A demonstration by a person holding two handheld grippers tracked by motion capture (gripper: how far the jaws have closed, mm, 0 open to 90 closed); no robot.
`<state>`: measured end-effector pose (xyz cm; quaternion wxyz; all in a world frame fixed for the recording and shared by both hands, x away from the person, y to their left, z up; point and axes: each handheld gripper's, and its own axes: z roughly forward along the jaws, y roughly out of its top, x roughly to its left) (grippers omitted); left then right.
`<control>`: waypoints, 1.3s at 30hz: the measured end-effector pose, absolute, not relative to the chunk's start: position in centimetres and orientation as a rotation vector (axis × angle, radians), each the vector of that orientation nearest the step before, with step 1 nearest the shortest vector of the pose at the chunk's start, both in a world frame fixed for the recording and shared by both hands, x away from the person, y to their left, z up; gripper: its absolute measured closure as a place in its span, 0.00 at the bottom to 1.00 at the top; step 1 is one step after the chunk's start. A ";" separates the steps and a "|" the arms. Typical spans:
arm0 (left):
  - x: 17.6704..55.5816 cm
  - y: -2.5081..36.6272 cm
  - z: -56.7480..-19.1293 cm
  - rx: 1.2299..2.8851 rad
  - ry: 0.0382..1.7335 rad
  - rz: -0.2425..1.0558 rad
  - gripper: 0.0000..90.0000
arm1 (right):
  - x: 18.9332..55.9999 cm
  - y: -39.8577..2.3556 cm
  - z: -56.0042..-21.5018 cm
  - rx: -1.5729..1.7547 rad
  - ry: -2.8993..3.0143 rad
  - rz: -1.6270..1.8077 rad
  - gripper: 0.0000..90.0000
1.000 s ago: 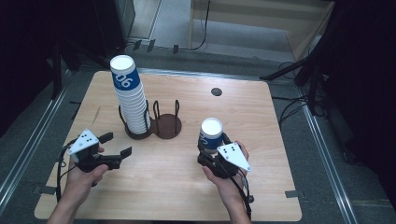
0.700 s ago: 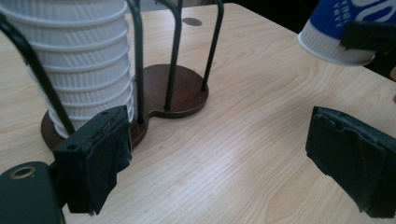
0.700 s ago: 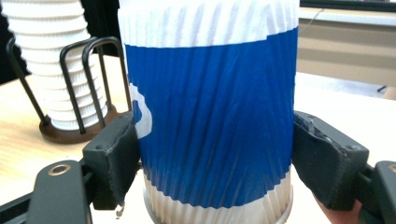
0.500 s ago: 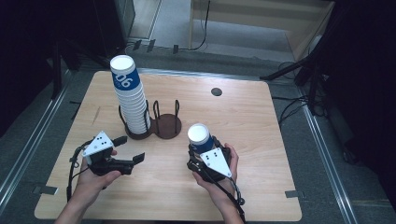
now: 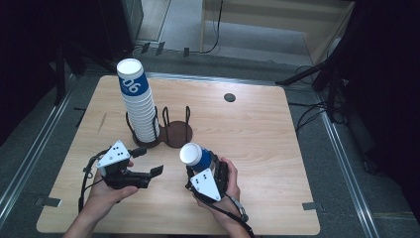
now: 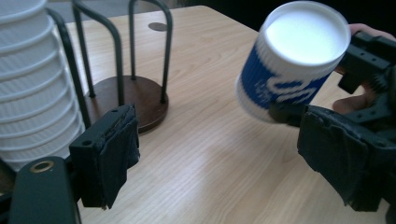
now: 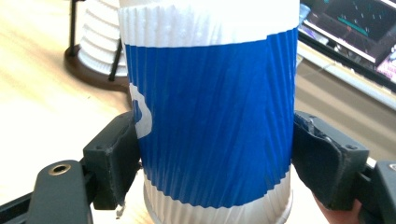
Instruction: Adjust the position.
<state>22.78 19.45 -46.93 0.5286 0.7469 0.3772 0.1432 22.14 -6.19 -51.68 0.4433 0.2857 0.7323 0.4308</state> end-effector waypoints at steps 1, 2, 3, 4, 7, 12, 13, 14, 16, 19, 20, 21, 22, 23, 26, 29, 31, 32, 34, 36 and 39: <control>22.7 19.2 -46.9 1.793 0.890 0.327 0.15 | 21.9 -5.7 -51.9 0.691 1.831 1.071 0.23; 22.7 19.2 -46.9 1.793 0.890 0.327 0.15 | 21.9 -5.7 -51.9 0.691 1.831 1.071 0.23; 22.6 18.8 -46.9 1.808 0.873 0.315 0.16 | 21.8 -5.3 -52.0 0.662 1.838 1.062 0.23; 22.6 18.8 -46.9 1.808 0.873 0.315 0.16 | 21.8 -5.3 -52.0 0.662 1.838 1.062 0.23; 22.5 18.1 -46.9 1.831 0.852 0.305 0.16 | 21.3 -4.5 -52.4 0.593 1.855 1.047 0.23; 22.3 17.5 -47.0 1.853 0.835 0.293 0.16 | 20.9 -3.9 -52.7 0.538 1.874 1.033 0.23; 22.3 17.3 -47.1 1.866 0.823 0.288 0.16 | 20.8 -3.6 -52.9 0.518 1.882 1.031 0.23; 22.3 17.3 -47.1 1.866 0.823 0.288 0.16 | 20.8 -3.6 -52.9 0.518 1.882 1.031 0.23; 22.2 17.1 -47.2 1.871 0.819 0.278 0.16 | 20.6 -3.3 -53.1 0.488 1.892 1.026 0.23; 22.2 16.7 -47.3 1.886 0.811 0.267 0.17 | 20.3 -3.0 -53.2 0.453 1.896 1.030 0.23; 22.2 16.7 -47.3 1.886 0.811 0.267 0.17 | 20.3 -3.0 -53.2 0.453 1.896 1.030 0.23; 22.2 16.6 -47.4 1.900 0.802 0.258 0.17 | 20.1 -2.9 -53.3 0.433 1.900 1.038 0.23; 22.2 16.6 -47.4 1.900 0.802 0.258 0.17 | 20.1 -2.9 -53.3 0.433 1.900 1.038 0.23; 22.2 16.4 -47.5 1.912 0.797 0.251 0.17 | 20.1 -2.8 -53.3 0.424 1.901 1.039 0.23; 22.2 16.2 -47.6 1.930 0.799 0.257 0.20 | 19.8 -2.7 -53.3 0.380 1.901 1.055 0.23; 22.2 16.2 -47.6 1.921 0.802 0.250 0.24 | 19.7 -2.7 -53.3 0.357 1.904 1.055 0.23; 22.2 16.4 -47.6 1.920 0.792 0.243 0.27 | 19.7 -2.6 -53.4 0.348 1.901 1.049 0.23; 22.2 16.4 -47.6 1.917 0.792 0.248 0.30 | 19.7 -2.6 -53.4 0.349 1.899 1.043 0.23; 22.3 16.5 -47.7 1.917 0.793 0.247 0.32 | 19.8 -2.6 -53.5 0.368 1.886 1.024 0.21; 22.3 16.5 -47.7 1.911 0.786 0.247 0.32 | 19.8 -2.5 -53.4 0.390 1.903 1.031 0.21; 22.3 16.7 -47.8 1.893 0.796 0.266 0.32 | 19.8 -2.6 -53.3 0.407 1.905 1.043 0.16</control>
